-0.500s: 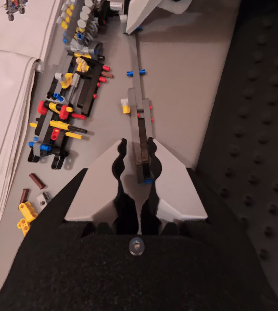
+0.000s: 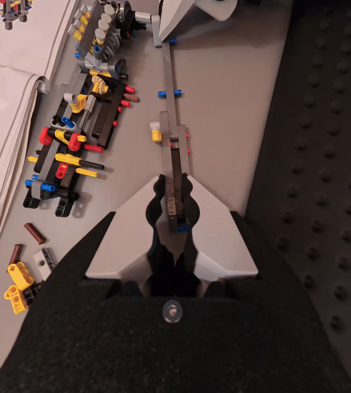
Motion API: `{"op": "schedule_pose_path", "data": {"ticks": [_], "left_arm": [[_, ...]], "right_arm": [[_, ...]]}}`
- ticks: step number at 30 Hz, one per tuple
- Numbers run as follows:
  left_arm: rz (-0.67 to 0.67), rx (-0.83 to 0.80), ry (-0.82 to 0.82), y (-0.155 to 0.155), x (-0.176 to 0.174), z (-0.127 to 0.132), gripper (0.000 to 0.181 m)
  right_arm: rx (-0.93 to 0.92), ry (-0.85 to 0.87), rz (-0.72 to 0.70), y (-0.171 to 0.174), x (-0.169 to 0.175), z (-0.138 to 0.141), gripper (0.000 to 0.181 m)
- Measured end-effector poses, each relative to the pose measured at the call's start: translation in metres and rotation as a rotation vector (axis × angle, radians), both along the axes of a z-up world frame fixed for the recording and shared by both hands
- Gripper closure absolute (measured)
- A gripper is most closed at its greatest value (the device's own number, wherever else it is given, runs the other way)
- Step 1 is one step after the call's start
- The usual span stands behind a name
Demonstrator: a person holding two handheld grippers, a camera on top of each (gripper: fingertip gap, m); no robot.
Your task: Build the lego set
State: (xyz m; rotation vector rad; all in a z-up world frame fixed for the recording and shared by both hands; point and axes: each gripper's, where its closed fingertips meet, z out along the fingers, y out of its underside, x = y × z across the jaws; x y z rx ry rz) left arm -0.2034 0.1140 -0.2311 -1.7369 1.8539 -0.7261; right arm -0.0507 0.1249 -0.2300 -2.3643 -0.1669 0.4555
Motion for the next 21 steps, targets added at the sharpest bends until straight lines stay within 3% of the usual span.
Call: {"op": "schedule_pose_path", "data": {"ticks": [6, 10, 13, 18, 21], "left_arm": [[-0.028, 0.019, 0.011, 0.001, 0.003, 0.0, 0.167], [-0.056, 0.033, 0.011, 0.003, 0.007, 0.0, 0.167], [-0.102, 0.078, 0.008, 0.006, 0.012, 0.001, 0.167], [-0.152, 0.113, -0.005, 0.014, 0.028, 0.001, 0.165], [-0.123, 0.12, 0.009, 0.024, 0.032, 0.004, 0.154]], "right_arm": [[-0.025, -0.15, -0.021, -0.003, 0.003, 0.0, 0.176], [-0.036, -0.134, -0.016, -0.012, 0.009, 0.003, 0.174], [0.043, -0.102, 0.045, -0.018, 0.014, 0.018, 0.152], [0.133, -0.196, 0.118, -0.025, 0.042, 0.033, 0.151], [0.158, -0.136, 0.147, -0.026, 0.039, 0.037, 0.151]]}}
